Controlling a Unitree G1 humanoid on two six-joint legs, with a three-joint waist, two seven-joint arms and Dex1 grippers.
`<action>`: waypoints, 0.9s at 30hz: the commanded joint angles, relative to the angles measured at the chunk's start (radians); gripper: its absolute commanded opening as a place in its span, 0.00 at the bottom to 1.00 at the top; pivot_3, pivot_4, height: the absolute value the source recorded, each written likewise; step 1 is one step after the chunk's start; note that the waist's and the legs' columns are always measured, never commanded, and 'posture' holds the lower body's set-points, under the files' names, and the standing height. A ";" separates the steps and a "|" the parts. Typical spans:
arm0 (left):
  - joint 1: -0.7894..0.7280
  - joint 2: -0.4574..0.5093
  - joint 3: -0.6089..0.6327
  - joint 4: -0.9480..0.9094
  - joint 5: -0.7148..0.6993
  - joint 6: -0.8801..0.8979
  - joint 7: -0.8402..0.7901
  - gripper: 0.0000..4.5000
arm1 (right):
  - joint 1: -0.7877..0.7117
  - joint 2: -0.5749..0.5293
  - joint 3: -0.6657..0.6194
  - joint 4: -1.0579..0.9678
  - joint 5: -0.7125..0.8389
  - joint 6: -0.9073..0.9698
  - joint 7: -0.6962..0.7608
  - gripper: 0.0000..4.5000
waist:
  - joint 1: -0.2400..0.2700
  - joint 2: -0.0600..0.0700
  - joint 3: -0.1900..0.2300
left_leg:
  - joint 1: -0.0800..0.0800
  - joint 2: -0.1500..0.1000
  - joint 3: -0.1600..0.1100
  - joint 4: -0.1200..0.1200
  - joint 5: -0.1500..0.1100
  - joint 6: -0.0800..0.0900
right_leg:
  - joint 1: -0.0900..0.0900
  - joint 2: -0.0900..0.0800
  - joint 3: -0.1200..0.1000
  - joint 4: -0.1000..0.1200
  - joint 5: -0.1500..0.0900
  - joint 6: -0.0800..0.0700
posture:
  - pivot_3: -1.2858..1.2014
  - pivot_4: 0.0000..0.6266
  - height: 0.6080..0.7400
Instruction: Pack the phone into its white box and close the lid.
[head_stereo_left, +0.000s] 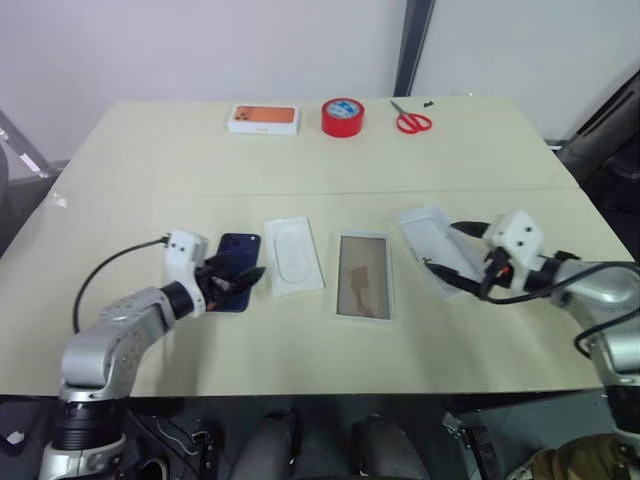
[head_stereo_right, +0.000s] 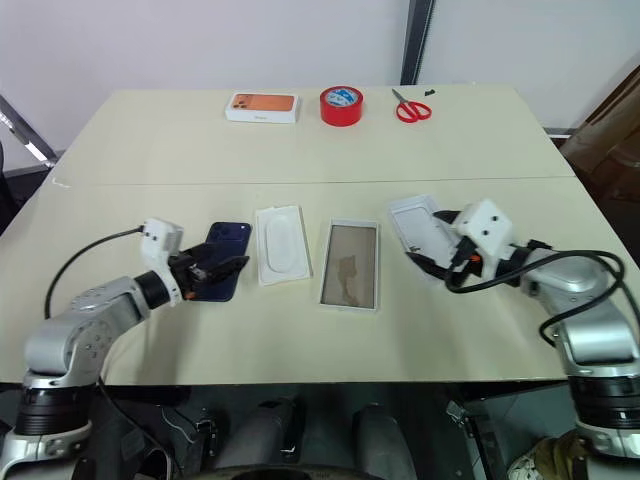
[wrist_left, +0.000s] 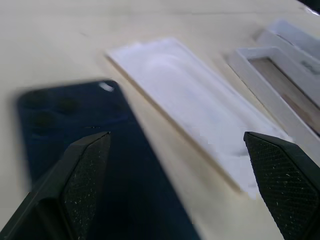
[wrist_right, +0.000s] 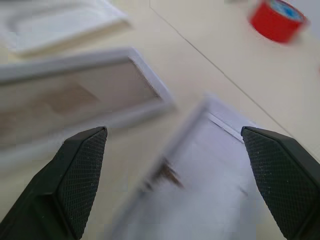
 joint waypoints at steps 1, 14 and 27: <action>-0.052 -0.011 -0.015 -0.011 -0.036 0.097 0.037 0.99 | -0.045 0.017 0.023 -0.068 0.017 0.027 -0.011 1.00 | 0.000 0.000 0.000 | 0.000 0.000 0.000 0.000 0.000 0.000 | 0.000 0.000 0.000 0.000 0.000 0.000 | 0.52 0.24 0.95; -0.211 -0.206 0.019 0.076 -0.088 0.345 0.257 0.99 | -0.050 0.039 0.036 -0.055 -0.010 0.036 -0.063 1.00 | 0.000 -0.001 0.000 | 0.000 -0.001 0.000 0.002 0.001 -0.001 | 0.001 0.000 0.000 0.000 0.000 0.000 | 0.52 0.24 0.95; -0.279 -0.286 0.143 0.162 -0.128 0.406 0.347 0.99 | -0.033 0.033 0.022 -0.058 -0.014 0.037 -0.083 1.00 | 0.003 -0.001 0.000 | 0.000 -0.001 -0.001 0.002 0.001 -0.001 | 0.002 0.000 -0.001 0.000 0.000 0.000 | 0.52 0.24 0.95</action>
